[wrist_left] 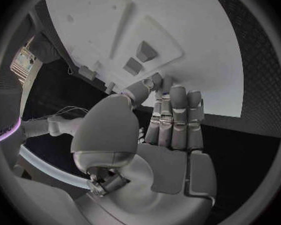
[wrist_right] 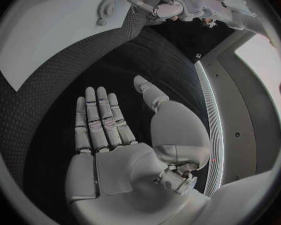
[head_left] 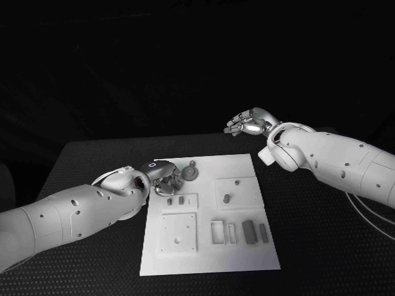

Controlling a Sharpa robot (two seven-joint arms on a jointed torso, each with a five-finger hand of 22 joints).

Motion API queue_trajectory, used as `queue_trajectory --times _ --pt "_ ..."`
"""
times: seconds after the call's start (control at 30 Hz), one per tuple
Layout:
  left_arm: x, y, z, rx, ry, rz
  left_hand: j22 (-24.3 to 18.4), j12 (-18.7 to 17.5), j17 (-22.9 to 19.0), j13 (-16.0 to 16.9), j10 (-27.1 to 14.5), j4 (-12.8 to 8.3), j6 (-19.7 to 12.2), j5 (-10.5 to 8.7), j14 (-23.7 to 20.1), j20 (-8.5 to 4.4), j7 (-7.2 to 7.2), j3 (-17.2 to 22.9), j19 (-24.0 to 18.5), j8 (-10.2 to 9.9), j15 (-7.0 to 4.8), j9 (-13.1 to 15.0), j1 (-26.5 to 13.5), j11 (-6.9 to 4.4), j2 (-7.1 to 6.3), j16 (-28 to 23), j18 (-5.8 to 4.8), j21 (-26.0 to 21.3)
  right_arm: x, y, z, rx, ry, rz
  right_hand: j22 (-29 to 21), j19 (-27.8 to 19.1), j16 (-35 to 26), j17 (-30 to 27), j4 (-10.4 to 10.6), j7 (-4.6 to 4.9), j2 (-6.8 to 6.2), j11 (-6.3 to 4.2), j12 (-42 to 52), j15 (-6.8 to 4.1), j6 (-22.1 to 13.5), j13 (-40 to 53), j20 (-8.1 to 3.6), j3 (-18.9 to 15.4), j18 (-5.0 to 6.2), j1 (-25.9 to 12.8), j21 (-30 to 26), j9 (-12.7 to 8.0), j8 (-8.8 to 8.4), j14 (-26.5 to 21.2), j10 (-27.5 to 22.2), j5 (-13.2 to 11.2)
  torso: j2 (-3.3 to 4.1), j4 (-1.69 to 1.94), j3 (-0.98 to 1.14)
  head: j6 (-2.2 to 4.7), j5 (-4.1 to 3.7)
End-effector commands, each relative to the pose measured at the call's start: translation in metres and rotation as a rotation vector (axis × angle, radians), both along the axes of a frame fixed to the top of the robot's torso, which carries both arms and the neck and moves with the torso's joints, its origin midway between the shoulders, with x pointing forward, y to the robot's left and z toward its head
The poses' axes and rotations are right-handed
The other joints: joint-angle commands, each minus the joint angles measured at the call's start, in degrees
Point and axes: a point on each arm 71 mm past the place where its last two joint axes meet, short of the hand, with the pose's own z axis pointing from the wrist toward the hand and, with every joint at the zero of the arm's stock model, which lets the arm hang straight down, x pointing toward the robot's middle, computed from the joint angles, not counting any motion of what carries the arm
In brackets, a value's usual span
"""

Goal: Assemble the parts on the task board

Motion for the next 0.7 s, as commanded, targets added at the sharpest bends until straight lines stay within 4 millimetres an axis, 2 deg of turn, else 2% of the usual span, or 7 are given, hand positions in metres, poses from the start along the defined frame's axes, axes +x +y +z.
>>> queue_trajectory --times 0.03,0.27,0.33,0.37,0.7 --pt "-0.0014 0.0002 -0.0038 0.000 0.015 0.005 0.1 -0.1 0.1 0.1 0.8 0.0 -1.4 -0.16 0.2 -3.97 0.43 0.2 0.3 -0.7 -0.53 -0.4 -0.2 -0.11 -0.97 0.1 0.45 -0.3 -0.0005 0.0012 0.0002 0.003 -0.001 0.015 0.1 0.3 -0.3 -0.1 0.1 0.61 0.23 0.15 -0.4 -0.13 -0.4 0.0 -0.20 -0.2 -1.03 0.1 -0.4 -0.1 0.32 -0.1 0.4 -0.3 -0.01 -0.01 0.01 0.04 -0.08" --pt "-0.0007 0.0012 -0.0027 -0.016 0.004 0.015 0.2 0.4 0.2 0.4 0.9 -0.1 -3.1 -0.37 0.1 -4.07 1.10 -0.5 0.3 -1.5 -0.62 -1.1 -0.3 -0.24 -2.19 0.1 0.30 -0.4 -0.0005 0.0012 0.0002 0.003 -0.001 0.015 0.1 0.4 -0.3 -0.1 0.1 0.61 0.24 0.15 -0.4 -0.13 -0.4 0.0 -0.20 -0.2 -1.03 0.1 -0.4 -0.1 0.33 -0.1 0.4 -0.3 -0.01 -0.02 0.04 0.08 -0.12" --pt "-0.0008 0.0010 -0.0024 -0.021 0.003 0.016 0.3 0.4 0.2 0.4 0.5 -0.1 -4.6 -0.35 0.0 -4.11 1.07 -0.6 0.4 -2.3 -0.54 -1.5 -0.2 -0.14 -2.62 0.0 0.26 -0.4 -0.0004 0.0009 0.0001 0.003 -0.001 0.015 0.1 0.4 -0.3 -0.1 0.1 0.61 0.24 0.15 -0.4 -0.12 -0.4 0.0 -0.21 -0.2 -1.03 0.1 -0.4 -0.1 0.33 -0.1 0.4 -0.3 -0.01 -0.03 0.02 0.12 -0.13" --pt "-0.0006 0.0014 -0.0023 -0.023 0.001 0.018 0.3 0.5 0.2 0.4 0.5 -0.1 -5.0 -0.30 0.1 -4.11 0.71 -0.6 0.4 -2.5 -0.54 -1.7 -0.1 -0.15 -2.72 0.0 0.25 -0.5 -0.0004 0.0007 0.0001 0.002 -0.001 0.014 0.1 0.4 -0.3 -0.1 0.1 0.61 0.24 0.15 -0.4 -0.12 -0.4 0.0 -0.21 -0.2 -1.03 0.1 -0.4 -0.1 0.33 -0.1 0.4 -0.3 -0.01 -0.03 0.02 0.12 -0.13" --pt "0.0003 0.0035 -0.0015 -0.033 -0.012 0.027 0.3 0.9 0.3 0.6 0.4 -0.1 -5.9 -0.07 0.2 -4.17 0.60 -0.7 0.6 -2.8 -0.59 -1.9 0.3 -0.19 -3.02 0.0 0.26 -0.5 -0.0004 0.0008 0.0001 0.002 -0.001 0.014 0.1 0.4 -0.3 -0.1 0.1 0.61 0.25 0.15 -0.4 -0.12 -0.4 0.0 -0.22 -0.2 -1.04 0.2 -0.4 -0.1 0.34 -0.1 0.4 -0.3 0.00 0.03 0.00 0.06 -0.23"
